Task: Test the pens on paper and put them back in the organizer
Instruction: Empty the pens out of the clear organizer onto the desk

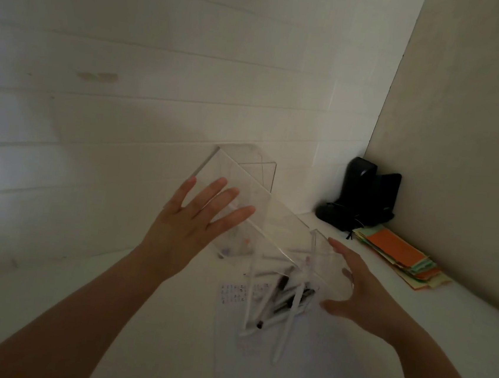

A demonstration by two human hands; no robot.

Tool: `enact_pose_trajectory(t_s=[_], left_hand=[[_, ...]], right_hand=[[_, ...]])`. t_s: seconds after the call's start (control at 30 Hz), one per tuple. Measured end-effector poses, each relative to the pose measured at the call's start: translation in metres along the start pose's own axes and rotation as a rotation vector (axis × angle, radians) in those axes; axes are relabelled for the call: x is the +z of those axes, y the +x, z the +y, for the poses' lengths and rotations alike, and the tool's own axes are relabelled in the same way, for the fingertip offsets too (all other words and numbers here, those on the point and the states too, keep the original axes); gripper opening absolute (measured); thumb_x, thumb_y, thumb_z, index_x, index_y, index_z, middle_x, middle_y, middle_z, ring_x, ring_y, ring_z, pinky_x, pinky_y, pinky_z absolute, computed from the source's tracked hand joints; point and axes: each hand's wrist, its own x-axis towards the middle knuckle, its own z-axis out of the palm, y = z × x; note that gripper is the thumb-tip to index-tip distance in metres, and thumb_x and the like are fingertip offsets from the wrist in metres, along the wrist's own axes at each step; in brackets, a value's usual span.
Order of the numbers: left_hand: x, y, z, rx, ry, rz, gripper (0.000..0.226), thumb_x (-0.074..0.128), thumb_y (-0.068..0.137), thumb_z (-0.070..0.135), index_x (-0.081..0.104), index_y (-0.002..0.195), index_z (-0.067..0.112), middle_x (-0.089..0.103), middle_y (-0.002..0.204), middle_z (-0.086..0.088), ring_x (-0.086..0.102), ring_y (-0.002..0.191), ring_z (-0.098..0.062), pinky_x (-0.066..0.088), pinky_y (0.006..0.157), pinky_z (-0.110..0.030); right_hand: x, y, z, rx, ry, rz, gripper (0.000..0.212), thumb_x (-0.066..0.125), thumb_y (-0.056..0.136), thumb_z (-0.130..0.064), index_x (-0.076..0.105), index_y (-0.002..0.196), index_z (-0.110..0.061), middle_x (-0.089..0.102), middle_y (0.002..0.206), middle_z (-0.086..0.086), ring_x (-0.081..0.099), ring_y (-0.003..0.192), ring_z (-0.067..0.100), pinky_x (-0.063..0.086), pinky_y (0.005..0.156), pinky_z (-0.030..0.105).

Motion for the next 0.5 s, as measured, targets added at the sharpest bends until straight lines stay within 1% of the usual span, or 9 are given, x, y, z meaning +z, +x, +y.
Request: enact_pose_trajectory(t_s=[0.03,0.1,0.13,0.2,0.27,0.33,0.37,0.43,0.5], left_hand=[[0.001,0.0,-0.002,0.008,0.005,0.009,0.051,0.035,0.095,0.002,0.031,0.139,0.026,0.039,0.133,-0.004,0.033,0.13,-0.023,0.019,0.109,-0.046],[0.003,0.001,-0.007,0.027,0.008,0.02,0.051,0.033,0.095,0.001,0.032,0.138,0.027,0.039,0.134,-0.004,0.036,0.128,-0.022,0.019,0.109,-0.046],[0.003,0.001,-0.009,0.026,0.002,0.025,0.05,0.032,0.096,0.0,0.033,0.138,0.027,0.039,0.133,-0.004,0.037,0.128,-0.022,0.019,0.109,-0.046],[0.003,0.0,-0.012,-0.027,-0.028,0.042,0.049,0.035,0.095,0.001,0.035,0.137,0.026,0.041,0.132,-0.005,0.039,0.126,-0.023,0.021,0.108,-0.047],[0.002,-0.006,-0.011,-0.144,-0.086,0.029,0.056,0.051,0.086,0.003,0.037,0.136,0.024,0.042,0.13,-0.005,0.041,0.124,-0.025,0.022,0.107,-0.048],[-0.001,-0.018,-0.004,-0.293,-0.173,-0.053,0.069,0.066,0.069,0.013,0.039,0.132,0.021,0.043,0.127,-0.006,0.041,0.121,-0.026,0.023,0.105,-0.049],[-0.003,-0.024,0.001,-0.373,-0.228,-0.106,0.075,0.07,0.063,0.02,0.038,0.13,0.019,0.042,0.126,-0.006,0.042,0.119,-0.027,0.024,0.104,-0.049],[-0.006,-0.036,0.014,-0.534,-0.341,-0.206,0.083,0.071,0.057,0.037,0.036,0.13,0.015,0.044,0.124,-0.009,0.042,0.117,-0.027,0.026,0.1,-0.048],[-0.008,-0.044,0.025,-0.697,-0.455,-0.293,0.089,0.064,0.056,0.049,0.035,0.131,0.012,0.044,0.124,-0.011,0.04,0.115,-0.027,0.028,0.097,-0.047]], right_hand=[[-0.001,0.001,-0.002,-0.004,-0.024,0.003,0.099,0.079,0.066,-0.004,0.021,0.134,-0.048,0.021,0.123,-0.041,0.026,0.121,0.002,0.029,0.1,0.023],[0.0,0.003,-0.006,-0.004,-0.054,0.018,0.1,0.081,0.065,-0.005,0.022,0.135,-0.046,0.024,0.126,-0.035,0.026,0.121,0.002,0.03,0.099,0.024],[0.001,0.004,-0.007,-0.004,-0.046,0.025,0.099,0.081,0.065,-0.006,0.023,0.134,-0.047,0.025,0.128,-0.03,0.027,0.122,0.003,0.03,0.099,0.023],[0.004,0.005,-0.011,-0.016,0.021,0.04,0.097,0.083,0.063,-0.009,0.026,0.13,-0.051,0.028,0.131,-0.029,0.03,0.125,0.006,0.03,0.099,0.022],[0.008,0.006,-0.019,-0.054,0.125,0.073,0.097,0.085,0.061,-0.011,0.03,0.128,-0.055,0.033,0.134,-0.028,0.033,0.128,0.005,0.031,0.101,0.022],[0.016,0.009,-0.034,-0.092,0.237,0.111,0.095,0.085,0.057,-0.018,0.032,0.127,-0.055,0.039,0.133,-0.025,0.038,0.125,0.002,0.036,0.098,0.02],[0.022,0.012,-0.043,-0.115,0.285,0.123,0.093,0.084,0.056,-0.023,0.033,0.127,-0.054,0.041,0.133,-0.023,0.041,0.124,0.003,0.04,0.097,0.02],[0.039,0.019,-0.062,-0.167,0.352,0.154,0.086,0.082,0.054,-0.033,0.037,0.125,-0.049,0.045,0.132,-0.016,0.046,0.122,0.003,0.044,0.098,0.026],[0.058,0.025,-0.079,-0.204,0.401,0.226,0.076,0.079,0.053,-0.041,0.039,0.118,-0.041,0.044,0.128,-0.013,0.046,0.115,-0.009,0.047,0.097,0.026]])
